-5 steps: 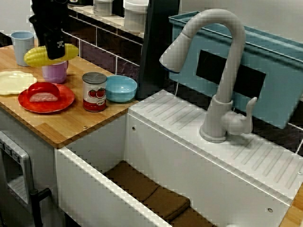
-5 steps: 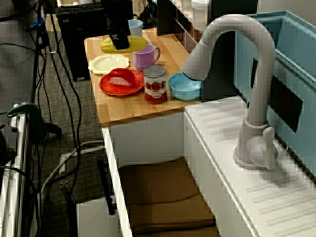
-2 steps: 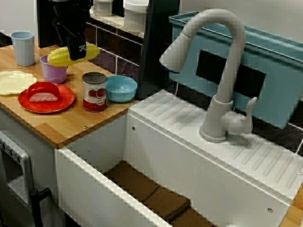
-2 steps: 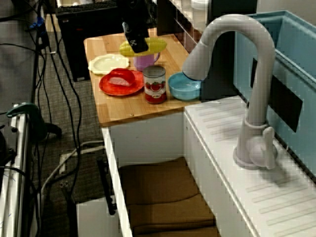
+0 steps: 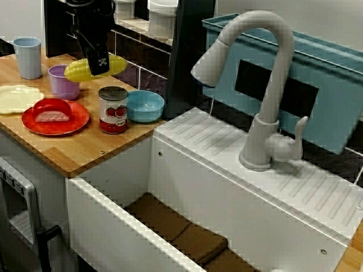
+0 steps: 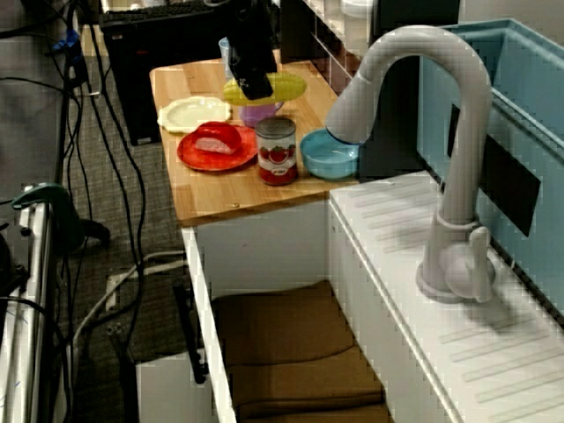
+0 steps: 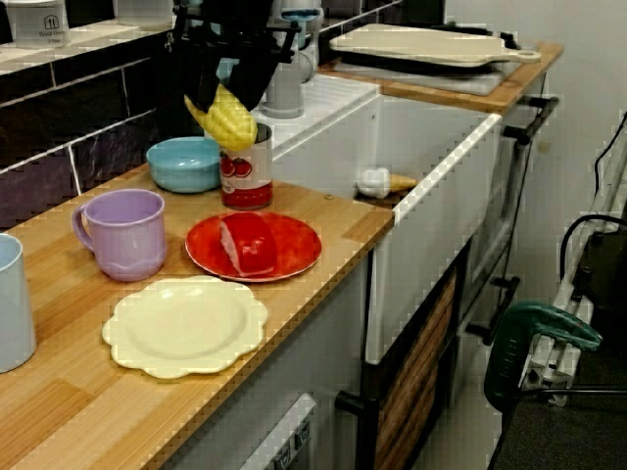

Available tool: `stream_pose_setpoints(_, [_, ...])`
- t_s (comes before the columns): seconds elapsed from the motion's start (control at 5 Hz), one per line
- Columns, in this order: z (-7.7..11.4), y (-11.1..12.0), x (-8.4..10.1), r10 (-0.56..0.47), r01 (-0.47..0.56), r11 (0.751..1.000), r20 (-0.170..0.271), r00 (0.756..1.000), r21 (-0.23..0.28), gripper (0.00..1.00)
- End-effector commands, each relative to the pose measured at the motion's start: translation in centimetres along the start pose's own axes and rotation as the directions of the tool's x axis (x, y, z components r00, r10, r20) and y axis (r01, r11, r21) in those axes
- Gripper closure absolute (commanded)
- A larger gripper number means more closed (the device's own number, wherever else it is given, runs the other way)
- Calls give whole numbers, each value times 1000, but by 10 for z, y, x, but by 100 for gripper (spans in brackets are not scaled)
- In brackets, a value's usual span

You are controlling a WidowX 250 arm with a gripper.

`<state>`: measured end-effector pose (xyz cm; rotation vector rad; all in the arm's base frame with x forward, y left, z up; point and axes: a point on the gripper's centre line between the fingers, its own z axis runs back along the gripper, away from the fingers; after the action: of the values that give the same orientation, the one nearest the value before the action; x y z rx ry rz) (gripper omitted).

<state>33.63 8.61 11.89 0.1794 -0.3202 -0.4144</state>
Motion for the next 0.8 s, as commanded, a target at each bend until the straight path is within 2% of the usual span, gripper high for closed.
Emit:
stream_pose_setpoints(0.0, [12, 6, 19, -124, 128, 991, 94, 988, -30, 100])
stream_pose_setpoints(0.6, [13, 5, 22, -180, 184, 983, 110, 977, -22, 100])
